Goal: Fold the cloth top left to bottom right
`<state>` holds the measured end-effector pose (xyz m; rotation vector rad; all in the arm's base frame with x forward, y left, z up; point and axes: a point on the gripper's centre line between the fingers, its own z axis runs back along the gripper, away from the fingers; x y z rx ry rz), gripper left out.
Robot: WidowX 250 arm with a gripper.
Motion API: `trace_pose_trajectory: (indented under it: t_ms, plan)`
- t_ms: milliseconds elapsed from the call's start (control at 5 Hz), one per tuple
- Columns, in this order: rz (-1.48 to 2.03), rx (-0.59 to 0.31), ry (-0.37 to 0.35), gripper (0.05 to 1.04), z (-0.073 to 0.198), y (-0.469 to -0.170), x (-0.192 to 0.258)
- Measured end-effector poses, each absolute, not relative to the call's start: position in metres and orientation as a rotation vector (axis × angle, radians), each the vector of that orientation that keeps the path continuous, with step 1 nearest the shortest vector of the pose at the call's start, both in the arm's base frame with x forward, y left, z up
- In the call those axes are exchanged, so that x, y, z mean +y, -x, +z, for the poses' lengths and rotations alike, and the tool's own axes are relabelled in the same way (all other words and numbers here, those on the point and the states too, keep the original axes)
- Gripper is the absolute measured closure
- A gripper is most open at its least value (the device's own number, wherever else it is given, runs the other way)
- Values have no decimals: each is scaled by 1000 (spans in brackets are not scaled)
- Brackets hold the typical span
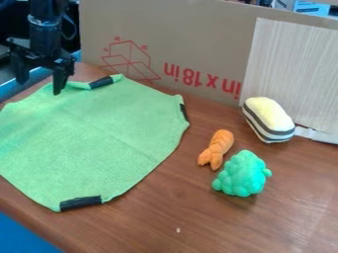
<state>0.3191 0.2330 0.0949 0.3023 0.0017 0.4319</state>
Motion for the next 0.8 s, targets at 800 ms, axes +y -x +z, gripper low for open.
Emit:
trace_pose_trajectory:
  t_ms: [800]
  plan:
    - [126, -93, -248, 83, 89, -387, 248]
